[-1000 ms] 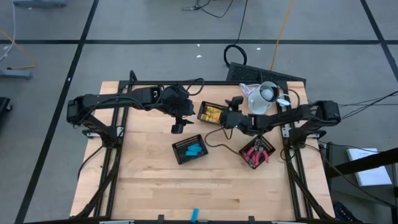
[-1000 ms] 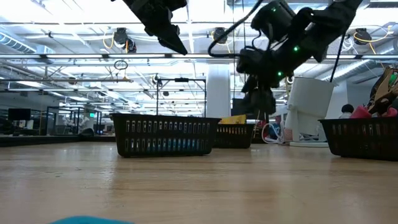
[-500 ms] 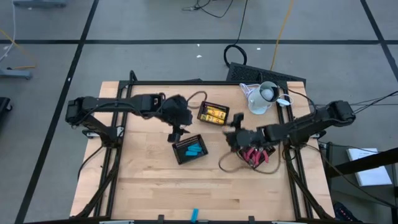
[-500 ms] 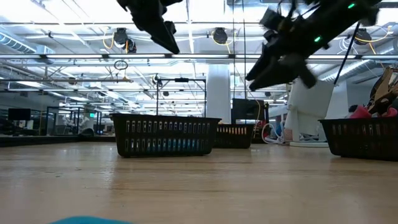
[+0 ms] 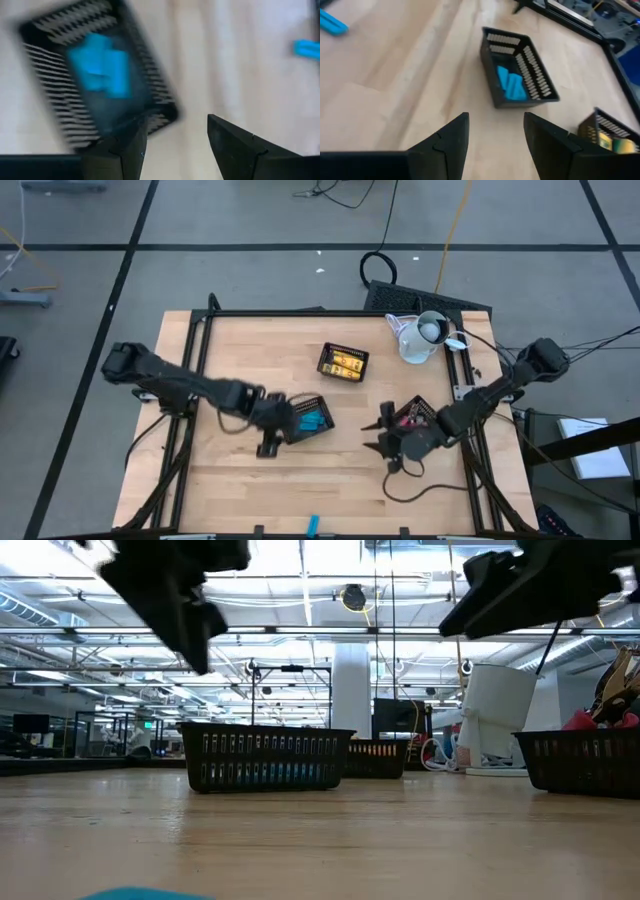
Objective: Pick & Place School Supplies
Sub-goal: Put the blue eraser into the bottom left black bin
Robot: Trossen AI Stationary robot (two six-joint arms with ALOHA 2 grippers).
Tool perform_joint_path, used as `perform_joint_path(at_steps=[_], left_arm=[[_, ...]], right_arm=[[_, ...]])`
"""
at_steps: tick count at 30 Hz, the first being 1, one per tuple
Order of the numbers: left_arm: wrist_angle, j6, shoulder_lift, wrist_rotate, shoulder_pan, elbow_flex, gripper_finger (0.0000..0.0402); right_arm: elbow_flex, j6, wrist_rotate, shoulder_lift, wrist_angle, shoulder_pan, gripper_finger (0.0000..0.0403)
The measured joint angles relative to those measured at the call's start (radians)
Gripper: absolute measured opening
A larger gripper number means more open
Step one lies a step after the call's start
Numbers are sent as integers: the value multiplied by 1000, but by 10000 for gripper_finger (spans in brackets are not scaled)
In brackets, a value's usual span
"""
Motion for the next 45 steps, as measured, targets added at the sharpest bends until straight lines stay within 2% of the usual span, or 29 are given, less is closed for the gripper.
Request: perform_joint_path(at_steps=[6, 9, 11, 14, 17, 21, 26, 29, 36, 39, 45], left_arm=[[127, -234, 0, -29, -188, -38, 209], [233, -299, 0, -84, -271, -44, 209], [314, -327, 0, -127, -315, -49, 209], [416, -355, 12, -173, -360, -55, 209], [451, -394, 53, -180, -379, -57, 209], [547, -465, 167, -86, -395, -58, 209], [781, -497, 331, 36, -403, -58, 209], [873, -499, 393, 67, -398, -58, 209], [995, -507, 451, 88, -379, -58, 209], [1067, -525, 473, 133, -371, -55, 209], [1172, -537, 485, 217, -360, -56, 209]], right_arm=[[2, 50, -16, 0, 2, 55, 180], [3, 110, -113, 16, 26, 62, 180], [21, 139, -158, 50, 28, 66, 180], [88, 135, -164, 124, 22, 82, 180], [175, 87, -163, 199, -16, 102, 180], [260, 75, -160, 235, -61, 114, 180], [274, 96, -156, 234, -45, 130, 180], [274, 120, -133, 233, -46, 144, 180], [274, 153, -58, 232, -65, 171, 180], [274, 158, -24, 232, -84, 181, 180], [274, 163, -22, 232, -110, 179, 180]])
